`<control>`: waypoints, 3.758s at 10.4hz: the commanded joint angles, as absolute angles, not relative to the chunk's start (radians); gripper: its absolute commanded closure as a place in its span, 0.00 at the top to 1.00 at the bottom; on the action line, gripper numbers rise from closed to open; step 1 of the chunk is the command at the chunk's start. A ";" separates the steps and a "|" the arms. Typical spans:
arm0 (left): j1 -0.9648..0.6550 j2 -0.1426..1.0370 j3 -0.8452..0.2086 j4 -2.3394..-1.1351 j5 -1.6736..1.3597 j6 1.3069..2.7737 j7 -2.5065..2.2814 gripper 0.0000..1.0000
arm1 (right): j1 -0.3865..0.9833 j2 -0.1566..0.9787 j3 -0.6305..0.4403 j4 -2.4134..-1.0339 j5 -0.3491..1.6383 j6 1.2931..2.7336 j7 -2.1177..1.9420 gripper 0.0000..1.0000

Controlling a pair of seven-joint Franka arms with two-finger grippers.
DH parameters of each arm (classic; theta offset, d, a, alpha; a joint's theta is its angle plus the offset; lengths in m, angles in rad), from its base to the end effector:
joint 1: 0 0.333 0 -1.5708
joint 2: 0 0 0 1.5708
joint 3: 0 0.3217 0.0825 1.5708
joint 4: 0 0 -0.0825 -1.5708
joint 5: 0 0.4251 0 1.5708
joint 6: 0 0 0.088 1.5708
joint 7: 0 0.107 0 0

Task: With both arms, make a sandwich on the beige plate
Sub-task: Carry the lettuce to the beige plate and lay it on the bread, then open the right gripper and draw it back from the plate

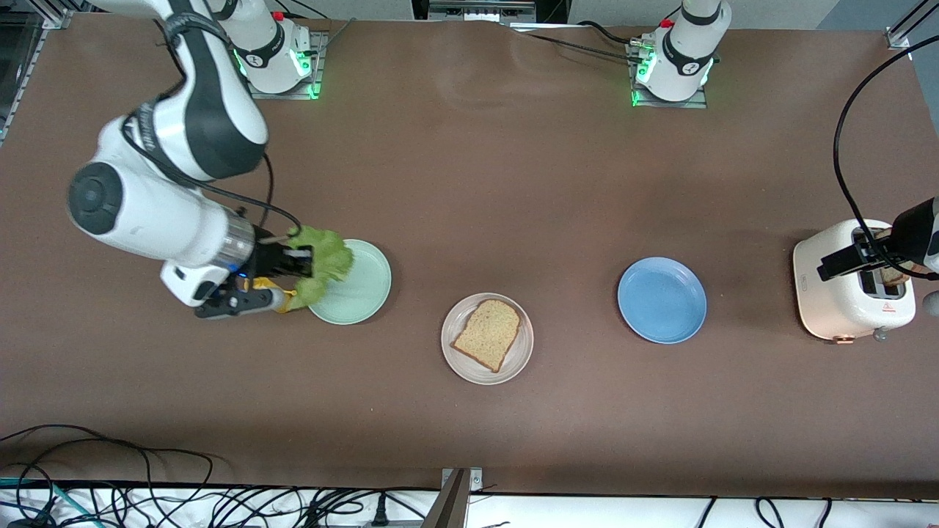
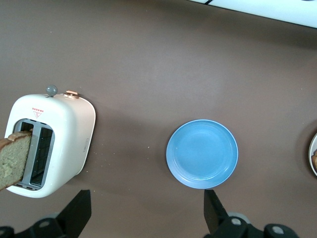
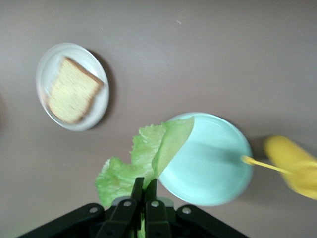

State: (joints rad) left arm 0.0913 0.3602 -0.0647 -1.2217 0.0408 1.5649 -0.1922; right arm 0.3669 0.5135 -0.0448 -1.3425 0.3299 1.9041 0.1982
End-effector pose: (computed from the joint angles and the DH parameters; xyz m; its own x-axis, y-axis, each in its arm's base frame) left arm 0.7019 0.0315 0.5747 0.9752 0.2209 -0.0126 0.2207 -0.9751 -0.0208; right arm 0.7066 0.2674 0.4331 0.9992 0.0327 -0.0239 0.0244 -0.9564 -0.2910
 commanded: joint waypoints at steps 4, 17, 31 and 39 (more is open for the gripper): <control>0.095 0.331 -0.071 -1.247 0.077 1.560 -0.175 1.00 | 0.524 0.839 -0.064 -1.030 0.448 2.168 0.593 0.00; 0.097 0.331 -0.071 -1.253 0.078 1.551 -0.163 1.00 | 0.724 1.104 -0.101 -1.006 0.439 2.577 0.838 0.00; 0.097 0.333 -0.072 -1.250 0.077 1.509 -0.158 1.00 | 0.724 1.034 -0.143 -1.063 0.422 2.478 0.719 1.00; 0.268 0.357 -0.071 -1.252 0.078 1.516 0.088 1.00 | 0.559 0.576 -0.135 -1.445 0.411 2.120 0.138 1.00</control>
State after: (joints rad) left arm 0.2315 0.3609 -0.0602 -1.2334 0.0429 1.5132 0.0149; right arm 0.6027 0.7024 -0.1571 -1.2995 0.4176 2.1586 0.2840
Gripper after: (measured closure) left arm 0.000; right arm 0.000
